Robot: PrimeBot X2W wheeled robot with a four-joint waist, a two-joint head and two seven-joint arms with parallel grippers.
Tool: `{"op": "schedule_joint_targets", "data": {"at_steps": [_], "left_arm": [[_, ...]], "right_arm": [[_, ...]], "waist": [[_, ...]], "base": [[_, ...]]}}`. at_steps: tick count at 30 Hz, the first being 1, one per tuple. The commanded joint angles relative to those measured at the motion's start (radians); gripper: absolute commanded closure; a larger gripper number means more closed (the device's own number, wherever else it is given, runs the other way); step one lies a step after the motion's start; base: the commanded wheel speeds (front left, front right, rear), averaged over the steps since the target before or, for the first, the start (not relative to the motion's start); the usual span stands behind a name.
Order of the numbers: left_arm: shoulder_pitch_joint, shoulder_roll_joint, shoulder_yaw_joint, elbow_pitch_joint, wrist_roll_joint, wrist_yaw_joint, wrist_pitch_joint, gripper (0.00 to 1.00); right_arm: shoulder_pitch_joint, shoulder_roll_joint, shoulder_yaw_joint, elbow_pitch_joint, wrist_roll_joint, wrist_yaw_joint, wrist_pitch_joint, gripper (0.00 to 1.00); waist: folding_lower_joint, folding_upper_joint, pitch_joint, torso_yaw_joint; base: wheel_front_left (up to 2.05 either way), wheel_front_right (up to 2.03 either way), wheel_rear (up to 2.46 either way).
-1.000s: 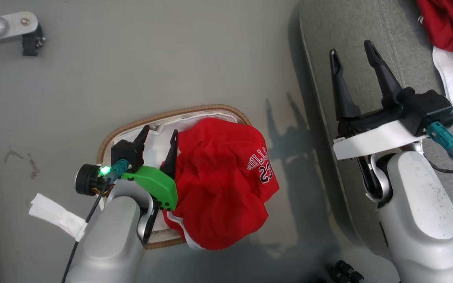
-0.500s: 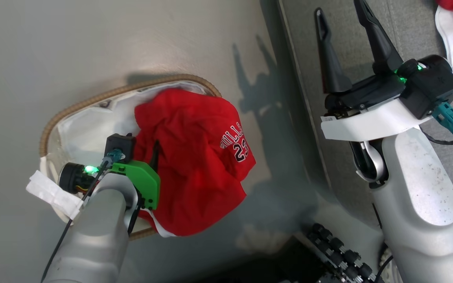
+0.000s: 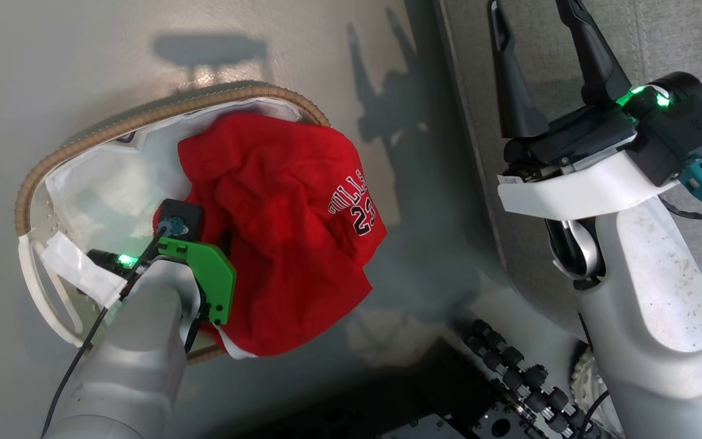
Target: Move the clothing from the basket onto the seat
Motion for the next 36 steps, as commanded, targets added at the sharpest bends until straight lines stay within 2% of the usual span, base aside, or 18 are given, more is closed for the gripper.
{"op": "schedule_joint_targets", "data": {"at_steps": [1, 5, 6, 7, 8, 15, 20, 29, 36], "left_arm": [[-0.015, 0.005, -0.008, 0.005, -0.014, -0.005, 0.012, 0.0], [-0.006, -0.008, -0.05, -0.007, -0.062, -0.005, 0.058, 0.0], [0.003, -0.011, -0.07, -0.02, -0.08, -0.005, 0.072, 0.2], [0.008, -0.012, -0.086, -0.032, -0.094, -0.005, 0.082, 0.7], [0.016, -0.012, -0.111, -0.048, -0.113, -0.004, 0.093, 1.0], [0.052, 0.009, -0.239, -0.136, -0.261, -0.004, 0.084, 1.0], [0.08, 0.014, -0.294, -0.164, -0.346, -0.004, 0.025, 1.0], [0.151, -0.004, -0.36, -0.186, -0.462, -0.004, -0.106, 1.0], [0.205, -0.009, -0.361, -0.237, -0.514, -0.004, -0.139, 1.0]], "right_arm": [[0.006, -0.002, 0.002, -0.005, -0.003, -0.001, 0.0, 0.0], [-0.005, -0.002, 0.01, -0.001, 0.007, -0.001, 0.0, 0.0], [-0.008, -0.002, 0.012, 0.001, 0.01, -0.001, 0.0, 0.0], [-0.012, -0.002, 0.014, 0.004, 0.012, -0.001, 0.0, 0.0], [-0.017, -0.002, 0.016, 0.008, 0.015, -0.001, 0.0, 0.0], [-0.017, -0.002, 0.015, 0.039, 0.012, -0.001, 0.0, 0.0], [0.003, -0.003, 0.008, 0.068, 0.007, -0.001, 0.0, 0.0], [0.062, -0.003, 0.009, 0.127, -0.009, -0.001, 0.0, 0.0], [0.133, -0.003, -0.018, 0.166, -0.026, -0.001, 0.0, 0.0]], "waist": [[-0.0001, 0.0, 0.005, 0.004], [-0.0001, 0.0, 0.008, 0.005], [-0.0001, 0.0, 0.007, 0.004], [-0.0001, 0.0, 0.006, 0.003], [-0.0001, 0.0, 0.002, 0.002], [-0.0001, 0.0, -0.072, 0.009], [-0.0001, 0.0, -0.152, 0.029], [-0.0001, 0.0, -0.328, 0.081], [-0.0001, 0.0, -0.467, 0.128]], "base": [[0.0, 0.0, 0.0], [0.0, 0.0, 0.0], [0.0, 0.0, 0.0], [0.0, 0.0, 0.0], [0.0, 0.0, 0.0], [0.0, 0.0, 0.0], [0.0, 0.0, 0.0], [0.0, 0.0, 0.0], [0.0, 0.0, 0.0]]}}
